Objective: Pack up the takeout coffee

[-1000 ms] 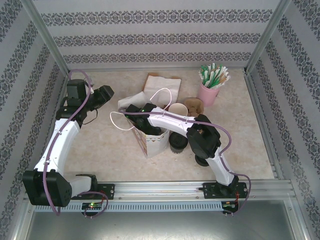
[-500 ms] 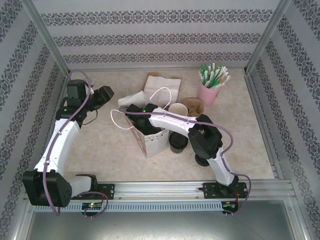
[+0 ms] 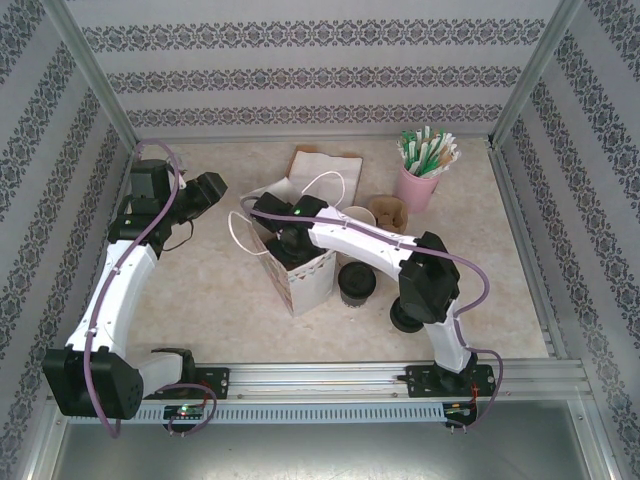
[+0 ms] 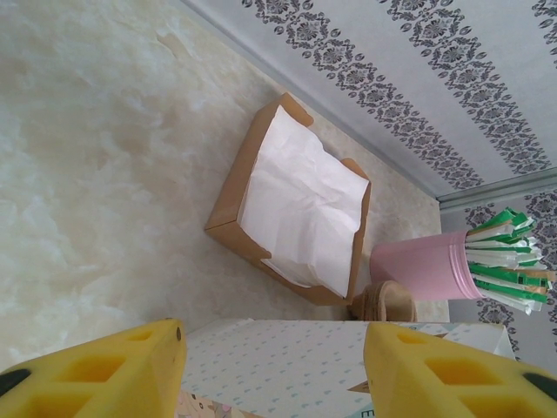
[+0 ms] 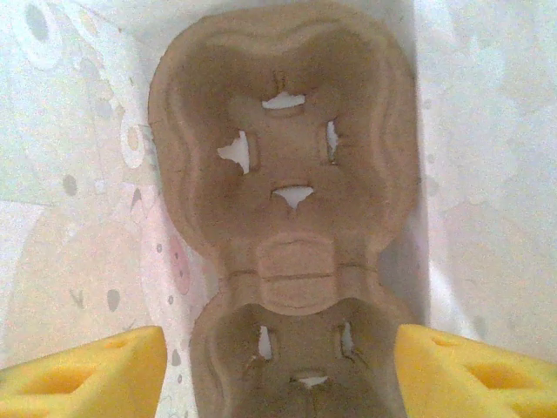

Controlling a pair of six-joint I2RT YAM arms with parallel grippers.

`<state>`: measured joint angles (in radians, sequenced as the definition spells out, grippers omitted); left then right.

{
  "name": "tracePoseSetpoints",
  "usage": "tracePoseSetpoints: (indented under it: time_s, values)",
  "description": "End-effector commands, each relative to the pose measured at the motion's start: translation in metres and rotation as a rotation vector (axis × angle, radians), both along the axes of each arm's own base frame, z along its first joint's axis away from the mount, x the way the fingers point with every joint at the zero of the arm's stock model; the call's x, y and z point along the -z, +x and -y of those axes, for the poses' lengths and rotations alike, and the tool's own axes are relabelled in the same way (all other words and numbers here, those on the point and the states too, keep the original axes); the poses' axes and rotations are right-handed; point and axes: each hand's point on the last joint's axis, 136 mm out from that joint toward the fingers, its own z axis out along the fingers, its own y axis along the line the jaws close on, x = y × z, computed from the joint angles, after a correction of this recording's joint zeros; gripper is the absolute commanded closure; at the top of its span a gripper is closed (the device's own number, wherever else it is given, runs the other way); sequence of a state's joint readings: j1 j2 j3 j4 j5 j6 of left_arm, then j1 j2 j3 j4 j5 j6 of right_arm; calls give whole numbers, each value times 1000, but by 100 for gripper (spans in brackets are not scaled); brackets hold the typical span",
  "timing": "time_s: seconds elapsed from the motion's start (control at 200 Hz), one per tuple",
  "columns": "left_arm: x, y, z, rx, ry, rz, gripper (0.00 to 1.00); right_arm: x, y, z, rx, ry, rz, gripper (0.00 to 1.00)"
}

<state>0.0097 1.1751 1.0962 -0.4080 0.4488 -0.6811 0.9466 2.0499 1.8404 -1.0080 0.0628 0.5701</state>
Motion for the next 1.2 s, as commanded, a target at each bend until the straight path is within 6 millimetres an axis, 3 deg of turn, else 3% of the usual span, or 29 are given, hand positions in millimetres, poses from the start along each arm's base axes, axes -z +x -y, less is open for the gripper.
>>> tracePoseSetpoints:
  time_s: [0.0,0.245,0.65,1.004,1.199]
  values:
    - [-16,-4,-2,16,19,36,43,-39,-2,3,-11,14,65,27]
    - [-12,-6,1,42,31,15,42,-86,-1,5,-26,45,148,20]
    - [-15,-9,3,96,84,3,36,-163,-2,7,-46,168,268,17]
    - [-13,-17,1,104,123,-8,33,-203,-1,49,1,132,395,21]
    - [-9,-15,0,112,135,-15,32,-236,-20,80,23,137,458,28]
